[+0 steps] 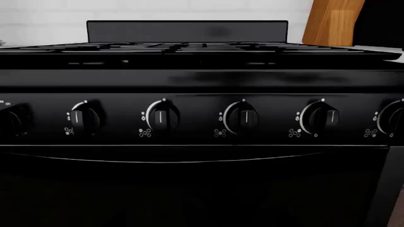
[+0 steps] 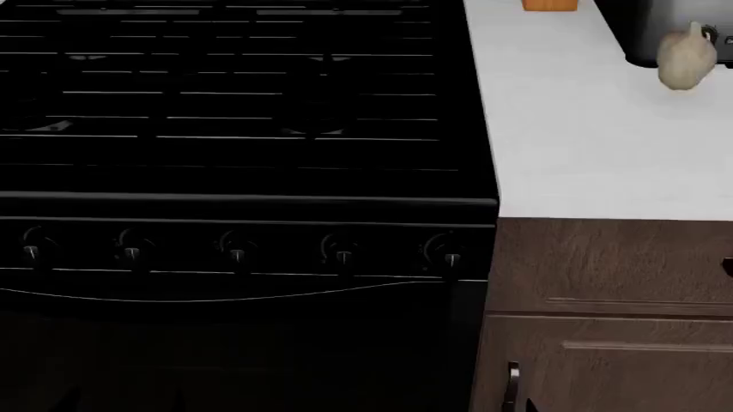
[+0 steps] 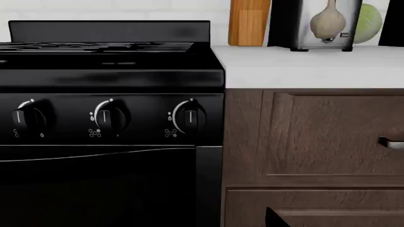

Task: Open the right drawer.

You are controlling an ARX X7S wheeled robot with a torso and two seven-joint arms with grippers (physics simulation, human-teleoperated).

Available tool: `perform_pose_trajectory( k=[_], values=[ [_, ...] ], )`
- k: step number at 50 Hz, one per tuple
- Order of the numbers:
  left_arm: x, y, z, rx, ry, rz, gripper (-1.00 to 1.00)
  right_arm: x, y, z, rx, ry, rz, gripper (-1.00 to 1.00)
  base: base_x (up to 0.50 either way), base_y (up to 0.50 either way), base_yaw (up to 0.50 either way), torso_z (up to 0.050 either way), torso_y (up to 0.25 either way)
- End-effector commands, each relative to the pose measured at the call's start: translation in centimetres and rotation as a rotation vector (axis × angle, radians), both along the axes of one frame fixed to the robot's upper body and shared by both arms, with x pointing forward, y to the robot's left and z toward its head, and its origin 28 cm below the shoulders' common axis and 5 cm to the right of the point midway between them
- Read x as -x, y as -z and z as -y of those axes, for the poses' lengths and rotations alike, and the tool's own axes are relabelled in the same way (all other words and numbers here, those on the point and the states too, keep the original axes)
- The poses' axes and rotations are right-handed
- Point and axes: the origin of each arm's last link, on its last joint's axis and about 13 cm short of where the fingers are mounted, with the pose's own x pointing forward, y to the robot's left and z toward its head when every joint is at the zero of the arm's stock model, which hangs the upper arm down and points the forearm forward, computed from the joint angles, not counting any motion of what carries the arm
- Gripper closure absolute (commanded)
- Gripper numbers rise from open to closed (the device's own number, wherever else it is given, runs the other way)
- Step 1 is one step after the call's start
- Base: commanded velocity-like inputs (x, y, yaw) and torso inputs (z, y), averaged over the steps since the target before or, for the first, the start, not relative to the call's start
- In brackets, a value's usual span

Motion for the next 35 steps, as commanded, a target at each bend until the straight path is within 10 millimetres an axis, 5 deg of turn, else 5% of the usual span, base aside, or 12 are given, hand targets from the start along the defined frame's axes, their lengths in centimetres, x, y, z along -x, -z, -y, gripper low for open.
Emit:
perform_pose_trajectory(
  k=[1, 29, 35],
  values=[
    [0.01, -0.08, 0.03, 0.0, 0.0, 0.0, -1.0, 0.0, 0.0, -0.01, 0.009, 0.0, 0.0, -1.0, 0.0, 0.0, 0.0, 0.0, 0.0],
    [-0.05, -0.16, 0.0, -0.003, -0.002, 0.015, -1.0, 0.0, -0.23, 0.04, -0.006, 0.009, 0.009, -1.0, 0.0, 0.0, 0.0, 0.0, 0.0],
    [0.0, -0.2, 0.03, -0.003, 0.003, 0.014, -1.0, 0.02, -0.08, 0.03, 0.002, 0.004, 0.003, -1.0, 0.0, -0.37, 0.0, 0.0, 0.0]
  ],
)
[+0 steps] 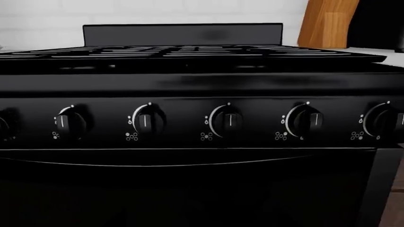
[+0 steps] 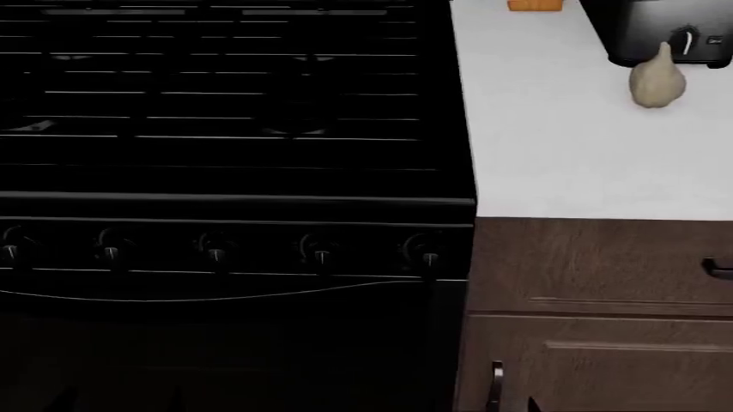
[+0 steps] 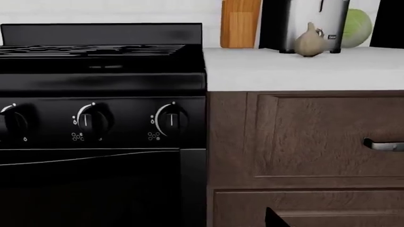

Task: Open the right drawer.

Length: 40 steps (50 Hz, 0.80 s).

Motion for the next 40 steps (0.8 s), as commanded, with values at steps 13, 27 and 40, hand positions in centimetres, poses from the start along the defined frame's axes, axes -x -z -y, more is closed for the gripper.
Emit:
perform_pose_trajectory(
  k=[13, 27, 40],
  values=[
    [0.1, -0.05, 0.13, 0.009, 0.018, 0.008, -1.0, 0.13, -0.14, 0.03, 0.007, -0.006, 0.0, -1.0, 0.0, -0.34, 0.0, 0.0, 0.0],
    [0.22, -0.19, 0.18, 0.02, 0.029, 0.027, -1.0, 0.13, -0.16, 0.03, -0.006, -0.015, -0.001, -1.0, 0.0, -0.34, 0.0, 0.0, 0.0],
    [0.18, -0.23, 0.19, 0.029, 0.026, 0.035, -1.0, 0.1, 0.06, 0.07, 0.002, -0.015, 0.0, -1.0, 0.0, -0.37, 0.0, 0.0, 0.0]
  ],
)
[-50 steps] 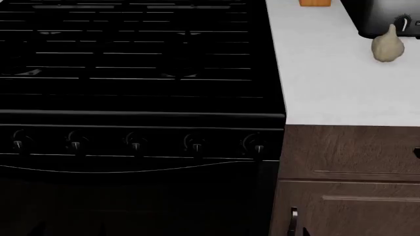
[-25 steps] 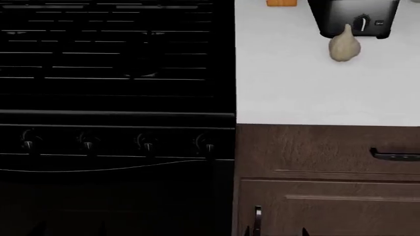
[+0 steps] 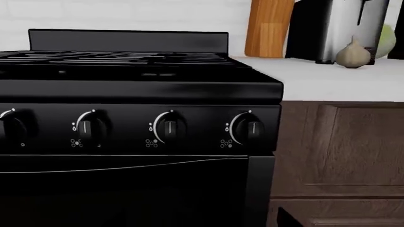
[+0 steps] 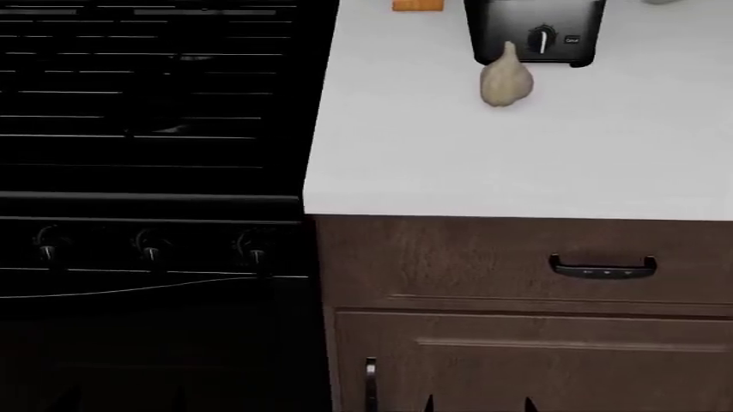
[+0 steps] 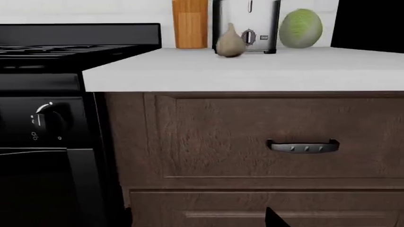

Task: Open the right drawer.

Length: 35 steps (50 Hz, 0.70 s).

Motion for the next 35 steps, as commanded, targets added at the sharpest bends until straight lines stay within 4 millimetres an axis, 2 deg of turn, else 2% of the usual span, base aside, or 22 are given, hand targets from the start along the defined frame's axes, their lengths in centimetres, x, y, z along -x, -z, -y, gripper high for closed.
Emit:
perform_pose_trajectory(
  k=[1, 18, 35],
  values=[
    [0.0, -0.08, 0.01, 0.004, -0.001, 0.007, -1.0, -0.06, 0.18, 0.07, 0.001, 0.001, 0.0, -1.0, 0.0, -0.37, 0.0, 0.0, 0.0],
    [0.06, 0.0, -0.08, 0.002, 0.001, 0.013, -1.0, 0.29, -0.34, -0.07, 0.002, -0.002, -0.002, -1.0, 0.0, -0.33, 0.0, 0.0, 0.0],
    [0.09, -0.07, -0.01, -0.005, 0.001, 0.011, -1.0, 0.02, 0.06, 0.05, 0.008, 0.006, 0.005, -1.0, 0.0, -0.3, 0.0, 0.0, 0.0]
  ],
)
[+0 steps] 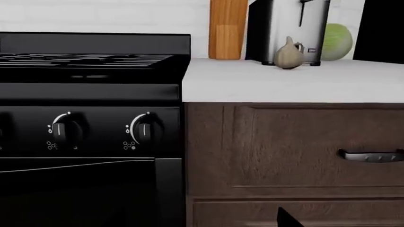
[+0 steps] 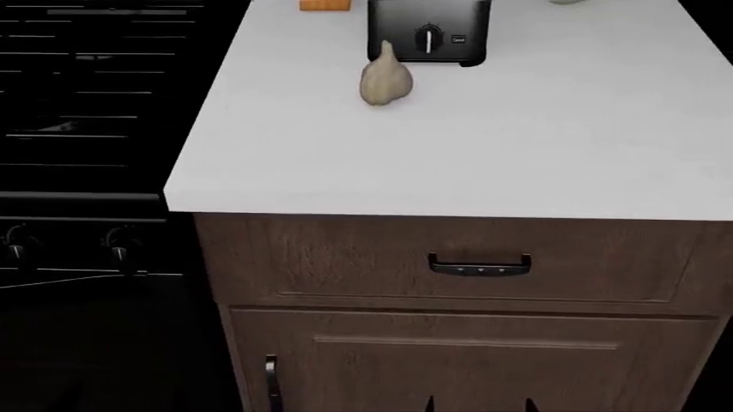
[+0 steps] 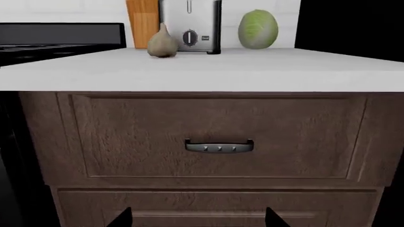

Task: Open the right drawer.

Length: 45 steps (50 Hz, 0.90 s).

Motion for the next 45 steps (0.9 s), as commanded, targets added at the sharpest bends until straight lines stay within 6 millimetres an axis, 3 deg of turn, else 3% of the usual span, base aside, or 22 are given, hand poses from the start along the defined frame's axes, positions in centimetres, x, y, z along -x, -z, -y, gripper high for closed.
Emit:
perform_pose_trajectory(
  k=[1, 18, 45],
  values=[
    [-0.01, -0.01, 0.02, 0.001, 0.001, 0.002, -1.0, -0.06, 0.08, 0.0, 0.008, 0.005, 0.002, -1.0, 0.0, 0.0, 0.0, 0.0, 0.0],
    [0.14, -0.03, 0.08, -0.012, 0.027, -0.01, -1.0, -0.18, 0.22, 0.04, 0.011, 0.008, 0.005, -1.0, 0.0, 0.0, 0.0, 0.0, -0.027],
    [0.21, -0.17, 0.17, -0.003, 0.046, -0.002, -1.0, 0.03, -0.17, -0.03, 0.007, 0.008, 0.008, -1.0, 0.0, 0.0, 0.0, 0.0, -0.243]
  ],
)
